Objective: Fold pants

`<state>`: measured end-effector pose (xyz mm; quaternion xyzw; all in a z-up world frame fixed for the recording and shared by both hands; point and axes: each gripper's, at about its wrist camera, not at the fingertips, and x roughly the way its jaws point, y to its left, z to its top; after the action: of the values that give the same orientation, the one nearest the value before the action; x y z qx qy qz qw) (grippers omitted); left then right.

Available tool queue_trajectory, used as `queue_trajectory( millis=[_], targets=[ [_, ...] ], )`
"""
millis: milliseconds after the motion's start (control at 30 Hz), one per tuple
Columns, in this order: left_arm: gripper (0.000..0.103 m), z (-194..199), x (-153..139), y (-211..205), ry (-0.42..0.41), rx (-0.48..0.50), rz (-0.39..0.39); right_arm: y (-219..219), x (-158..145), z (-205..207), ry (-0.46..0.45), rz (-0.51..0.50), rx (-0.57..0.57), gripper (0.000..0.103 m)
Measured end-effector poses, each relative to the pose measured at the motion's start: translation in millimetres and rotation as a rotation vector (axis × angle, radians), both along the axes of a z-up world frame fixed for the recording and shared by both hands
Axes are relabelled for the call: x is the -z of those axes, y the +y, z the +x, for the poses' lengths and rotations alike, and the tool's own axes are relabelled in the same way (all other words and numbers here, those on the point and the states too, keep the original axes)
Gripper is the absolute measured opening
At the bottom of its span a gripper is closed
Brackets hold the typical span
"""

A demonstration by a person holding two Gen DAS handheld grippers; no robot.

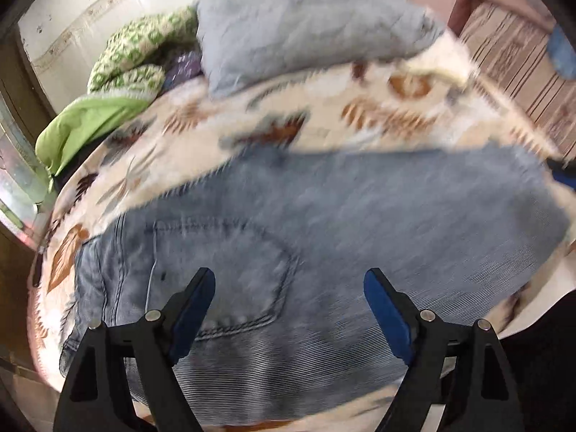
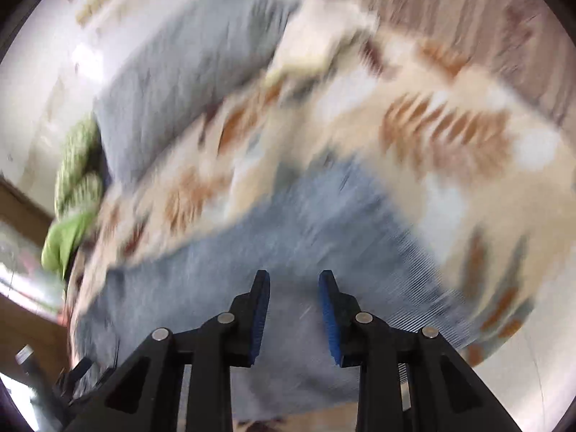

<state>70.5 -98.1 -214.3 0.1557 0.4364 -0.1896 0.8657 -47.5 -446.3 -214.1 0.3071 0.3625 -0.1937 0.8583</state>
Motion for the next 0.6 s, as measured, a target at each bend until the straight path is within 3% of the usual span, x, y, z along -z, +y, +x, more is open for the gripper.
queue_trajectory(
  millis=[100, 233, 400, 433, 500, 533, 600],
  targets=[
    [0.086, -8, -31, -10, -0.029, 0.021, -0.101, -9, -10, -20, -0.076, -0.057, 0.036, 0.032],
    [0.086, -18, -64, -27, -0.070, 0.037, -0.178, -15, -21, -39, -0.153, -0.093, 0.044, 0.032],
    [0.086, -41, -82, -43, -0.095, 0.094, -0.188, -6, -36, -54, -0.219, -0.157, 0.016, 0.032],
    [0.087, -46, -83, -45, -0.103, 0.110, -0.182, 0, -41, -60, -0.234, -0.180, 0.007, 0.035],
    [0.087, -55, -86, -48, -0.115, 0.123, -0.169, 9, -47, -65, -0.260, -0.200, -0.010, 0.053],
    [0.087, -58, -86, -48, -0.120, 0.125, -0.161, 15, -49, -69, -0.278, -0.208, -0.006, 0.068],
    [0.087, -63, -87, -49, -0.145, 0.114, -0.127, 27, -54, -78, -0.315, -0.221, -0.009, 0.072]
  ],
)
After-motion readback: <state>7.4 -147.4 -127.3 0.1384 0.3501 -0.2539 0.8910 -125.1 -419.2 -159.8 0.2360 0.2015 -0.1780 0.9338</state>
